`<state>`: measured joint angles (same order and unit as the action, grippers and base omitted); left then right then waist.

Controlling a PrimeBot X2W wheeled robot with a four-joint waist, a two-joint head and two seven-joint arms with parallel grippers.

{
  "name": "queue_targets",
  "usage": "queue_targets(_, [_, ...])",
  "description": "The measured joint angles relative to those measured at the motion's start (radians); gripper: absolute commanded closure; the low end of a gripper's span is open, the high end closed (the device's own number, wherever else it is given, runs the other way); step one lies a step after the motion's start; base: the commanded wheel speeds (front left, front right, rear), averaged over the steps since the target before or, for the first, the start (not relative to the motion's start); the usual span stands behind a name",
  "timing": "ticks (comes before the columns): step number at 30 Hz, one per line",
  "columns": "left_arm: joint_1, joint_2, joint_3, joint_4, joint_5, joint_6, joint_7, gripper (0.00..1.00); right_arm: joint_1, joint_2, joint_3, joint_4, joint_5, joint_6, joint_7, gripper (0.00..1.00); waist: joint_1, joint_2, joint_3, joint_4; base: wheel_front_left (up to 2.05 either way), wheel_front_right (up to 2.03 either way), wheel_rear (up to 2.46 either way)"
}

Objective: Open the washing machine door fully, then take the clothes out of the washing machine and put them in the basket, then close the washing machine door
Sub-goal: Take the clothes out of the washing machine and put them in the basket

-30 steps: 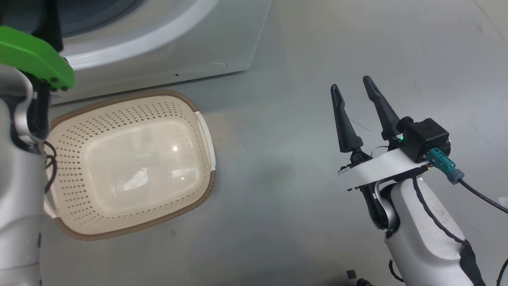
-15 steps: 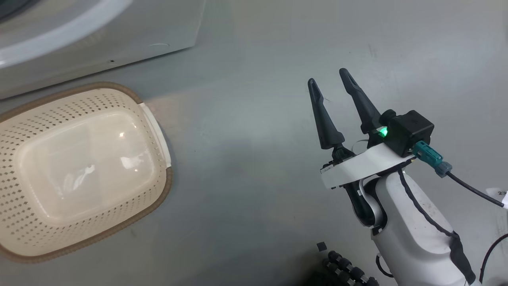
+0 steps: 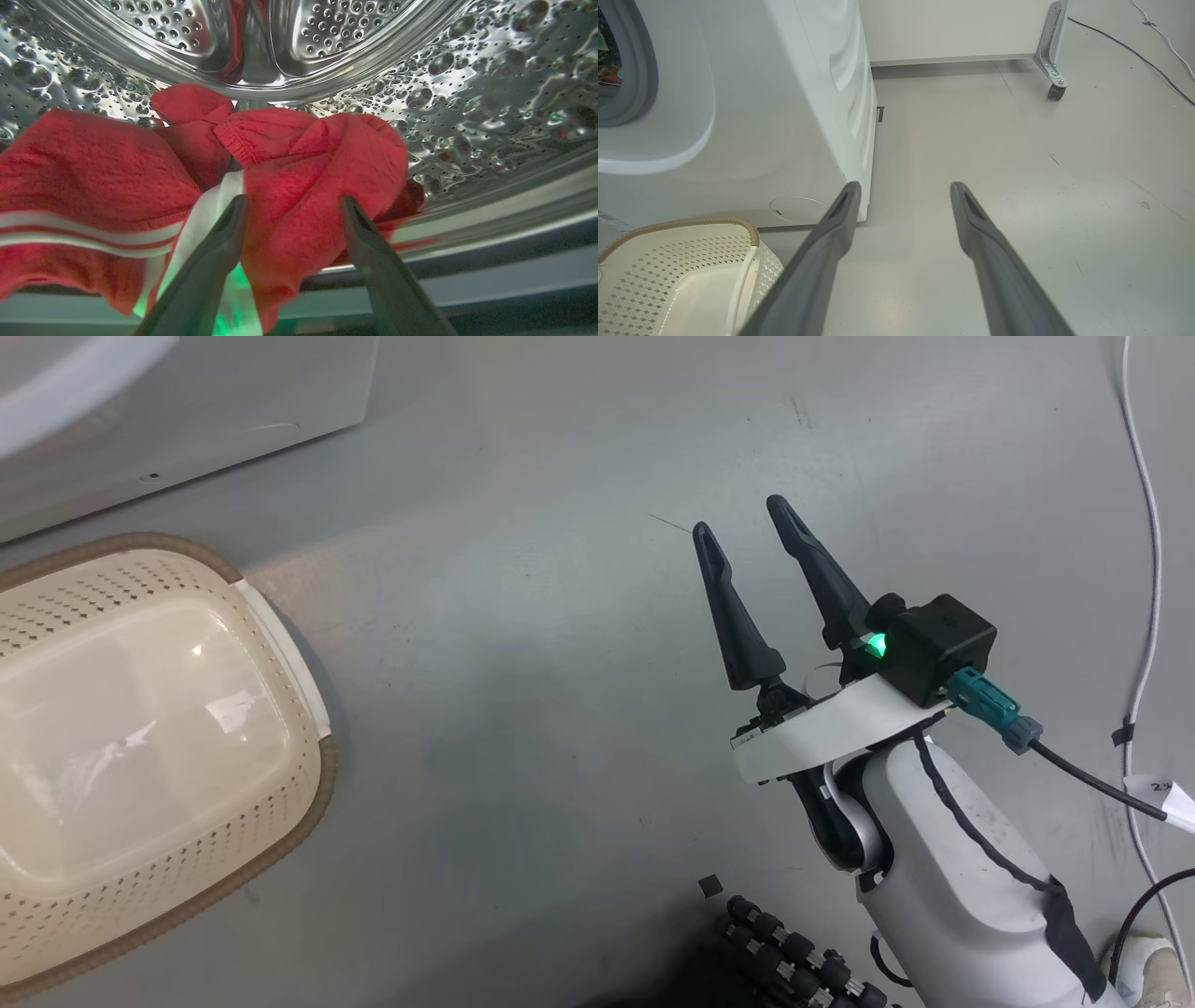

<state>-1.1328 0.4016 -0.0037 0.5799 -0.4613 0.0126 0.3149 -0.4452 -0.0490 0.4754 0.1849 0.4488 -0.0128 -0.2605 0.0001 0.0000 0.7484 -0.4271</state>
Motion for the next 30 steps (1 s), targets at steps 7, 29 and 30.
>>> queue_targets(7, [-0.021,0.006,-0.004,0.064,0.015,0.013,0.023,0.0,-0.017,0.0,0.005,-0.004,0.0,-0.009,0.0,0.0,0.0,0.0,0.014,-0.014,0.0,0.0,0.0])
queue_targets(29, [-0.053,-0.016,-0.028,0.157,0.03,0.014,-0.081,1.0,-0.018,0.001,-0.014,0.014,-0.012,-0.027,0.0,0.0,0.0,0.0,-0.027,0.023,0.0,0.0,0.0])
queue_targets(30, [-0.051,-0.02,-0.03,0.157,0.03,0.008,-0.096,1.0,-0.018,0.001,-0.017,0.016,-0.013,-0.027,0.0,0.0,0.0,0.0,-0.031,0.027,0.0,0.0,0.0])
